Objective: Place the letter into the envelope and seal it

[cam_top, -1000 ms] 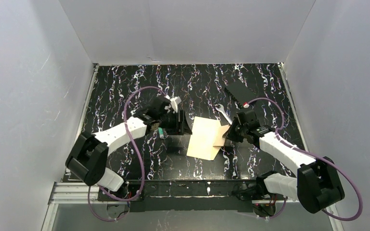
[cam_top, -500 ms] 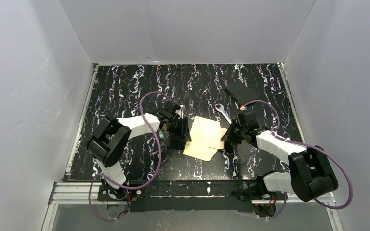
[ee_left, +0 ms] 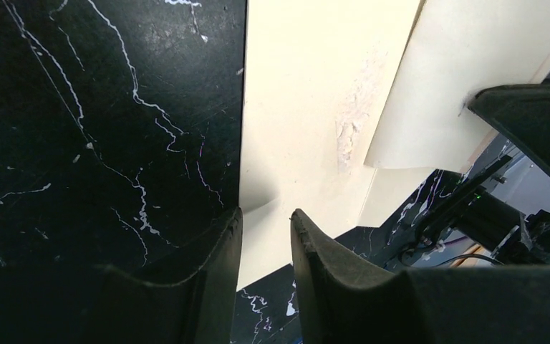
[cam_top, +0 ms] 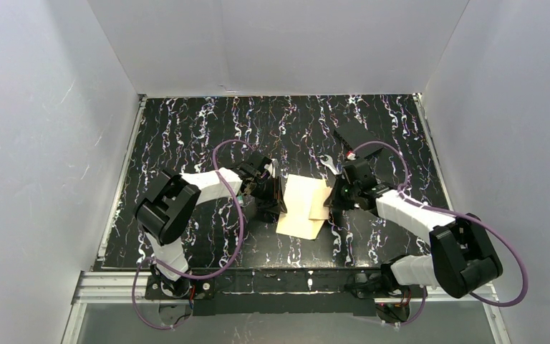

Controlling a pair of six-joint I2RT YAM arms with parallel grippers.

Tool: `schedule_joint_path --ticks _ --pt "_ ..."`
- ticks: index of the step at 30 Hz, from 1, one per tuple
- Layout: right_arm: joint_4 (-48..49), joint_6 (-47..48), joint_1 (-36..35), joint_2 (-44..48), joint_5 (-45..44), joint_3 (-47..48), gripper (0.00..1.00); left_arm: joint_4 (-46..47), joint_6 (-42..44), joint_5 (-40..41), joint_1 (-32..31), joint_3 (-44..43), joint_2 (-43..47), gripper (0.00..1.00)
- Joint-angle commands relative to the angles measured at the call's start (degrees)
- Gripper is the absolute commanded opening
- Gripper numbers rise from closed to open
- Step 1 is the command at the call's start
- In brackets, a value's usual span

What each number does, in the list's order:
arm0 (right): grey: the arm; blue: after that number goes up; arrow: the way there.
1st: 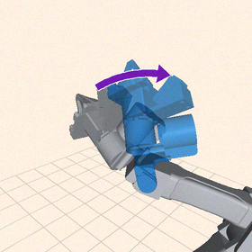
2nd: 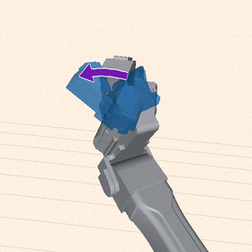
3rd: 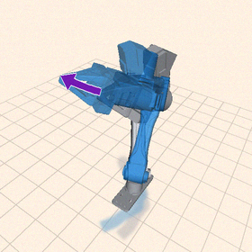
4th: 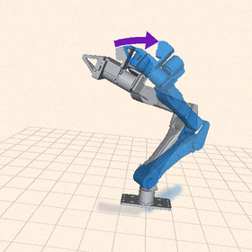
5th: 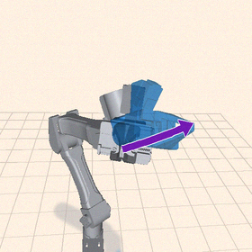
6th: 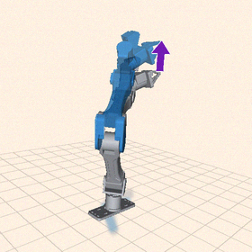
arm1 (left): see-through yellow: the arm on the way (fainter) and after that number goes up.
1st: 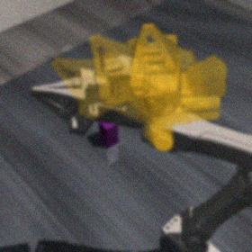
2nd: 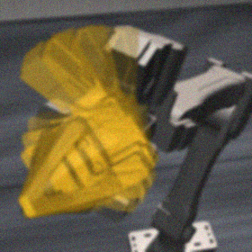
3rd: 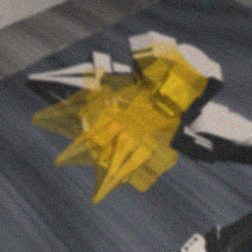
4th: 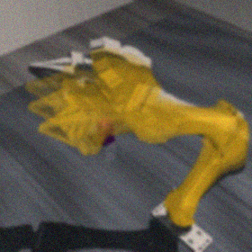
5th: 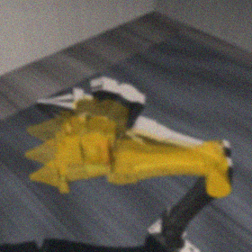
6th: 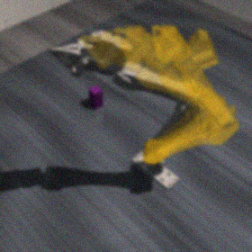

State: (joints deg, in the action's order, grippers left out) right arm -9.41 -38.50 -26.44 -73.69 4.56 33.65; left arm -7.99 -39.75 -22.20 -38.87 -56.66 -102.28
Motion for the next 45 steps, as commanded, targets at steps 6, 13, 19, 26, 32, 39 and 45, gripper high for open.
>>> schedule_joint_path --ticks 6,13,19,26,32,39,45 --pt "0.13 -0.40 -2.80 -3.13 -4.18 2.26 0.01 -3.12 -0.66 -0.06 -0.67 -0.50 -2.36 0.29" --pt "4.34 1.16 -2.83 -3.77 -2.35 0.75 0.01 -3.70 0.03 -0.65 -0.68 -1.24 -2.96 0.28" --pt "8.80 -2.49 -2.92 -5.59 4.59 -0.38 0.01 -2.92 -0.12 -1.95 -0.68 -1.90 -3.61 0.32" --pt "12.59 -3.26 -2.99 -9.21 7.69 1.45 0.01 -2.91 -0.60 -2.92 -0.67 -2.62 -4.83 0.36" --pt "0.86 -1.52 -2.93 -8.38 2.41 7.54 0.34 -7.24 -3.28 3.23 -0.67 -2.69 -3.10 0.44" --pt "-4.05 0.48 -2.74 -4.04 -2.17 8.12 0.59 -8.51 -4.19 5.88 -0.59 -3.55 -0.96 0.57" --pt "-6.58 1.80 -2.83 -7.19 -4.09 10.46 0.32 -7.20 -5.71 4.33 -0.03 -5.01 -2.62 0.55"
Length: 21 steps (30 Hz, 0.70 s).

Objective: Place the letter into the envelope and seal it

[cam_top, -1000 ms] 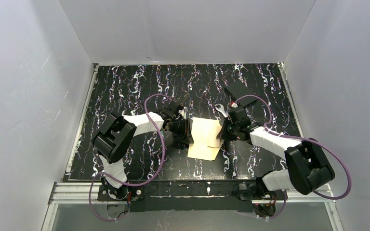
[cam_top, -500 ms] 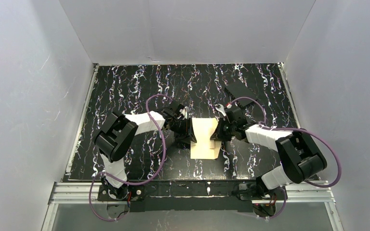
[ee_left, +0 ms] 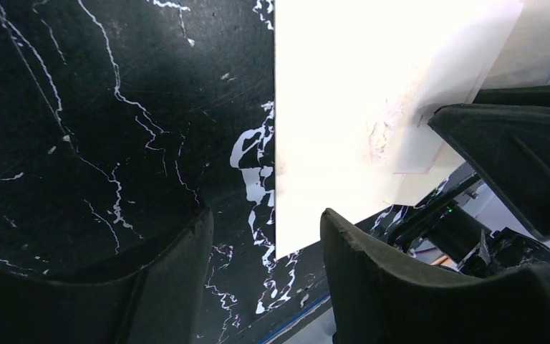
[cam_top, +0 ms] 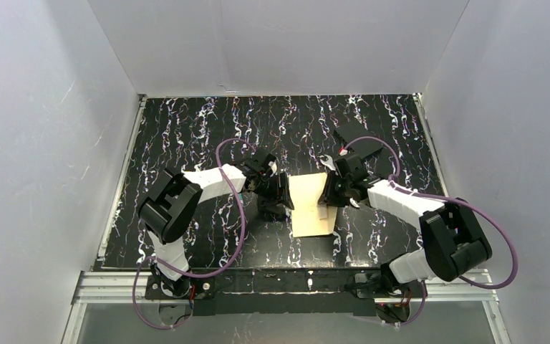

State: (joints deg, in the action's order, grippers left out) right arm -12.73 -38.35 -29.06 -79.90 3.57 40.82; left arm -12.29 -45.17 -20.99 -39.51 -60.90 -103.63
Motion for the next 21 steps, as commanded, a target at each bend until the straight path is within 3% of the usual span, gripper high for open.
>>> schedule_joint_path --ticks 1,5,10,15,21 --pt "-3.75 2.17 -0.16 -1.24 -3.27 3.91 0.29 -2.42 -0.55 2.61 0.67 -1.02 -1.60 0.55" --pt "-4.12 3.51 -0.19 -3.80 -4.14 5.81 0.25 -1.88 -0.92 2.67 1.19 -2.02 -2.63 0.53" --pt "-0.76 3.58 -0.21 -7.30 1.57 5.81 0.09 0.94 -0.88 0.74 2.85 -2.70 -5.09 0.27" --pt "1.54 4.03 -0.19 -9.23 5.02 5.93 0.04 -0.63 1.43 0.12 3.13 -5.44 -9.28 0.23" --pt "5.46 3.36 -0.21 -10.70 9.15 6.02 0.06 -0.75 0.65 -0.26 3.13 -4.83 -9.57 0.23"
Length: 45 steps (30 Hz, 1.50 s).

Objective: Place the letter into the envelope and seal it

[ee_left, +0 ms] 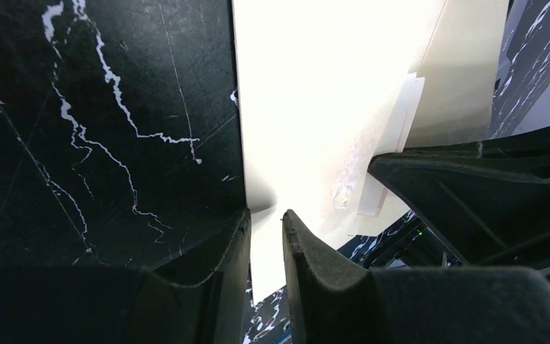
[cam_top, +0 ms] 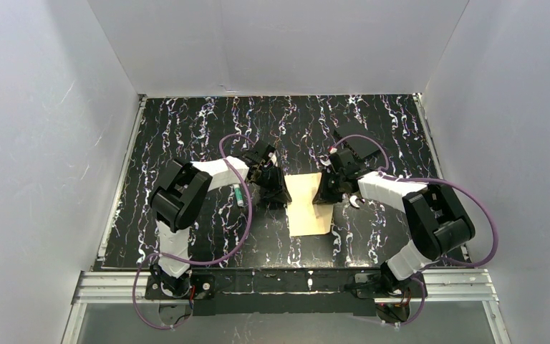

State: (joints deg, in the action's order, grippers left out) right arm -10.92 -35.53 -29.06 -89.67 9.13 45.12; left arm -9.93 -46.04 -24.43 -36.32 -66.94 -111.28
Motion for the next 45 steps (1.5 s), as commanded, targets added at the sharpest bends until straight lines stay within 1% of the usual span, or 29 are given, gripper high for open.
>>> schedule_joint_path --ticks 1,2,6,8,9,12,14,18,21,24,27,28,30,31,36,38,41,45 --pt "3.50 0.78 -0.21 -0.96 4.08 2.03 0.08 -3.49 1.54 3.30 -0.06 1.12 -2.04 0.23" --pt "2.39 0.97 -0.21 -0.72 3.96 2.67 0.12 -3.98 1.15 3.47 -0.05 0.97 -2.22 0.23" --pt "-5.97 1.05 0.02 1.83 -1.83 6.21 0.48 -6.89 0.26 4.92 -0.07 0.32 -2.62 0.20" --pt "-8.98 0.81 0.41 3.61 -4.26 6.72 0.57 -8.28 0.46 6.03 -0.04 0.07 -2.77 0.20" --pt "-9.50 0.60 0.54 4.40 -4.89 6.48 0.59 -8.64 0.47 6.35 -0.03 -0.04 -2.79 0.19" --pt "-9.32 0.29 0.76 5.59 -4.91 5.55 0.59 -8.70 0.38 6.00 -0.04 -0.23 -2.76 0.19" --pt "-10.40 0.22 0.76 4.89 -5.09 5.50 0.57 -8.68 0.34 5.70 -0.07 -0.42 -2.78 0.19" --pt "-11.35 -0.98 0.76 2.61 -3.43 5.30 0.44 -8.28 -0.70 3.97 -0.06 -0.50 -2.02 0.22" --pt "-10.18 -2.73 0.76 1.77 -2.69 4.23 0.40 -8.50 -2.99 2.61 -0.06 0.00 -0.84 0.24" --pt "-8.08 -4.05 0.76 1.30 -1.30 3.15 0.39 -8.53 -4.94 3.24 -0.07 1.34 0.82 0.32" --pt "-6.43 -5.08 0.76 0.78 -0.46 2.07 0.38 -7.17 -4.80 4.19 -0.06 2.84 3.10 0.44" --pt "-6.20 -5.29 0.76 0.54 -0.34 1.77 0.37 -7.31 -4.49 4.44 -0.03 2.86 3.65 0.46" --pt "-5.69 -5.74 0.76 0.25 -0.25 0.99 0.37 -7.90 -4.64 4.31 -0.07 2.67 4.32 0.47" --pt "-5.22 -6.01 0.76 0.19 -0.06 0.56 0.37 -8.06 -4.97 4.26 -0.07 2.99 4.57 0.46" --pt "-3.49 -7.55 0.76 0.15 1.27 -1.34 0.35 -6.30 -8.76 1.27 -1.03 6.10 3.54 0.35" --pt "-1.91 -8.72 0.76 0.47 2.27 -2.51 0.34 -3.58 -10.89 -0.55 -1.61 7.60 2.34 0.30" --pt "0.70 -11.23 0.76 0.75 3.82 -4.16 0.33 -0.09 -13.06 -3.41 -2.15 8.34 0.47 0.24" --pt "5.54 -14.22 0.76 0.84 5.81 -6.59 0.32 0.92 -13.57 -4.13 -2.55 8.09 -0.55 0.20"
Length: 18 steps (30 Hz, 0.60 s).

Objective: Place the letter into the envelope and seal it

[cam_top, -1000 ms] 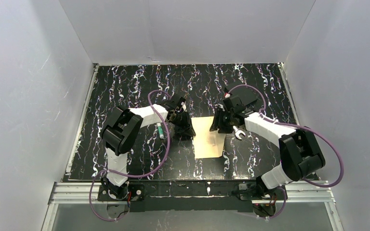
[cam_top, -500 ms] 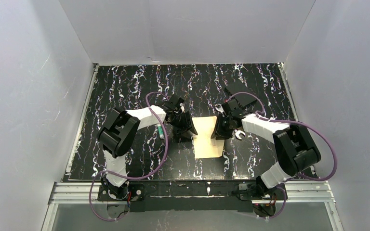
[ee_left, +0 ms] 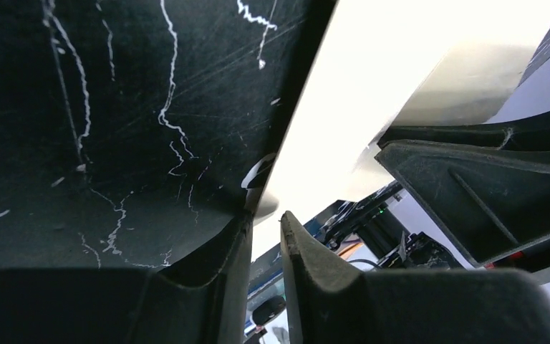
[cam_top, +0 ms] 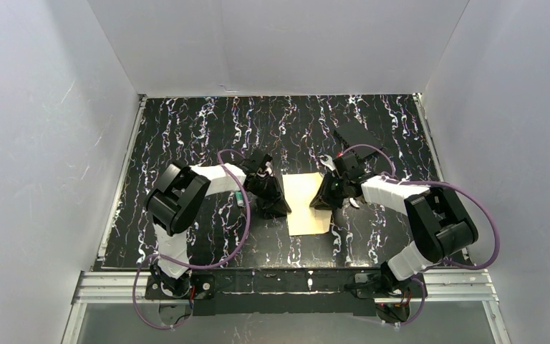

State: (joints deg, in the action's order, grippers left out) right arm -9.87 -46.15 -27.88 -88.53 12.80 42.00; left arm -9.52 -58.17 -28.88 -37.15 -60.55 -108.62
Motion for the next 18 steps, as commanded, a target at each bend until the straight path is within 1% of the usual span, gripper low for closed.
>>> schedule_joint_path --ticks 1,6,9,11,14,15,18 --pt "5.76 -4.13 -0.42 -0.17 2.37 -4.11 0.32 0.55 -1.42 0.32 -1.76 1.73 -3.38 0.19" --pt "9.20 -5.80 -0.41 0.04 3.37 -5.79 0.33 0.76 -1.12 0.28 -1.71 1.84 -3.63 0.19" --pt "9.25 -5.91 -0.42 -0.04 3.55 -5.93 0.35 0.27 -0.36 0.41 -1.77 1.10 -3.76 0.20" --pt "7.73 -5.25 -0.42 1.06 2.05 -5.26 0.39 -1.42 0.86 1.56 -1.74 0.21 -3.46 0.21" --pt "5.22 -2.72 -0.42 3.14 -0.87 -2.98 0.47 -4.40 3.73 4.95 -1.43 -0.93 -1.73 0.26" --pt "4.41 -1.59 -0.42 3.52 -1.78 -1.93 0.49 -5.41 4.77 5.84 -1.26 -1.37 -1.17 0.29" --pt "1.80 2.23 -0.47 4.27 -4.53 1.72 0.51 -7.38 6.96 8.10 -0.79 -2.20 0.34 0.36"
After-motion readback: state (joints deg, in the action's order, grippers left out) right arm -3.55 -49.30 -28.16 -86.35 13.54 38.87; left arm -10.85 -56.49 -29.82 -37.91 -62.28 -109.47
